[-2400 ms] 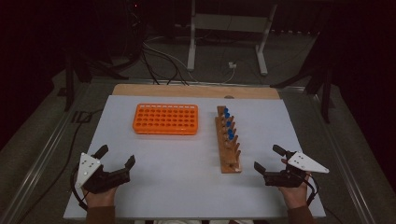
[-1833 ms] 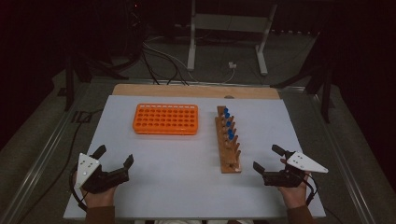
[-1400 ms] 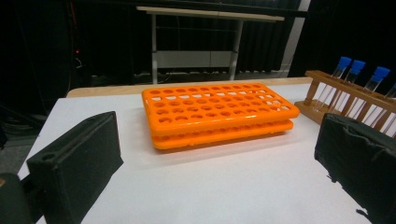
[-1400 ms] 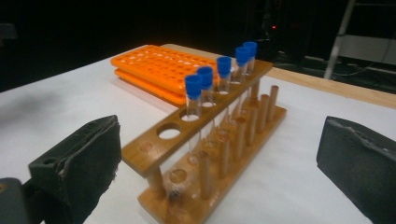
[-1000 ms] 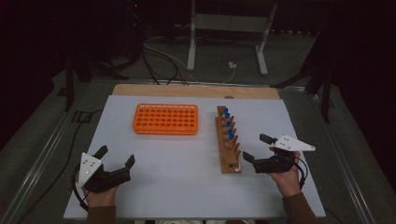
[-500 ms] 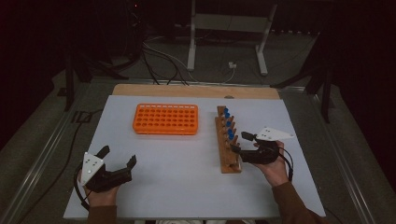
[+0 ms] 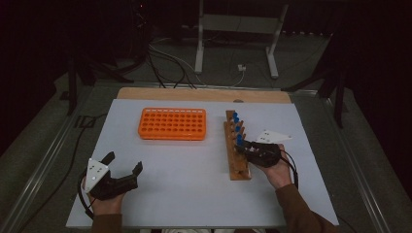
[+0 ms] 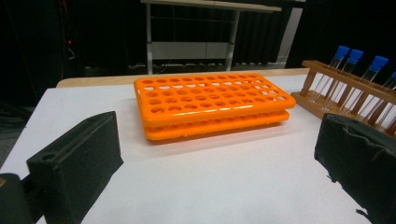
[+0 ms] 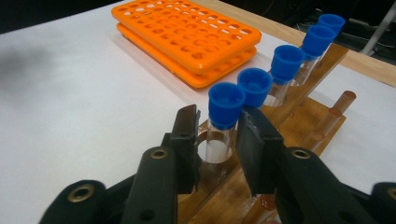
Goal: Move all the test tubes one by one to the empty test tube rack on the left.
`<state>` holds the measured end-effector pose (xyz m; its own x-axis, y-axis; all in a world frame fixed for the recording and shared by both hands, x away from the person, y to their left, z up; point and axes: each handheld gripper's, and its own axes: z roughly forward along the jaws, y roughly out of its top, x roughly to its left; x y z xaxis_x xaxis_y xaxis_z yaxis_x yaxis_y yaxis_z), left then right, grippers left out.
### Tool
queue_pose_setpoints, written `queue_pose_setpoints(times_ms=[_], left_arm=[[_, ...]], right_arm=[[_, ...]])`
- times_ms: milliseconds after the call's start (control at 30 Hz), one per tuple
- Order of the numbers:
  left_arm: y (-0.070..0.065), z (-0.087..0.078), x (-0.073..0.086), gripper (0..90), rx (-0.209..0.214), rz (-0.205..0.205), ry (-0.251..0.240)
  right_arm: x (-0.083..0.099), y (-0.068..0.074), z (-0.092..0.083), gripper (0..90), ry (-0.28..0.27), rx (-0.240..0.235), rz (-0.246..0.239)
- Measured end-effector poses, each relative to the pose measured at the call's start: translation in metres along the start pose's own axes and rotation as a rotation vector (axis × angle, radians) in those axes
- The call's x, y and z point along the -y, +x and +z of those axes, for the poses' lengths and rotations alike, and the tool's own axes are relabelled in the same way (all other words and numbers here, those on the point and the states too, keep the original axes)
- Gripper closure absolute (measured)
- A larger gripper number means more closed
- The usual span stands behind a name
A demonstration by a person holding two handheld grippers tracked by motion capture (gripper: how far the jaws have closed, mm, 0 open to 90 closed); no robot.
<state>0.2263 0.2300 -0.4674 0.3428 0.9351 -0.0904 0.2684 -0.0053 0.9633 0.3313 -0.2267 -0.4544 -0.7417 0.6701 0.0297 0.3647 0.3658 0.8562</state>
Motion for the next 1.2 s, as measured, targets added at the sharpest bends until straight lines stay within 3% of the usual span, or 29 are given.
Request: queue_pose_setpoints(times_ms=[167, 400, 600, 733, 1033, 1200], left_arm=[[-0.007, 0.005, -0.001, 1.5, 0.007, 0.031, 0.026], [-0.017, 0.011, -0.009, 1.5, 0.040, 0.057, 0.023], [-0.024, 0.019, -0.018, 1.5, 0.103, 0.060, 0.021], [-0.031, 0.026, -0.024, 1.5, 0.149, 0.092, 0.014], [-0.047, 0.047, -0.045, 1.5, 0.218, 0.075, 0.030], [-0.060, 0.061, -0.057, 1.7, 0.270, 0.096, 0.031]], right_arm=[[0.000, 0.002, 0.005, 71.9, 0.011, 0.015, -0.011], [0.001, 0.002, 0.007, 76.1, -0.003, 0.032, -0.006], [-0.002, 0.002, 0.000, 76.6, -0.033, 0.032, -0.001], [-0.006, 0.002, -0.007, 76.7, -0.060, 0.024, 0.005], [-0.016, 0.003, -0.017, 76.8, -0.094, 0.011, -0.001], [-0.026, 0.003, -0.025, 76.9, -0.108, 0.009, -0.016]])
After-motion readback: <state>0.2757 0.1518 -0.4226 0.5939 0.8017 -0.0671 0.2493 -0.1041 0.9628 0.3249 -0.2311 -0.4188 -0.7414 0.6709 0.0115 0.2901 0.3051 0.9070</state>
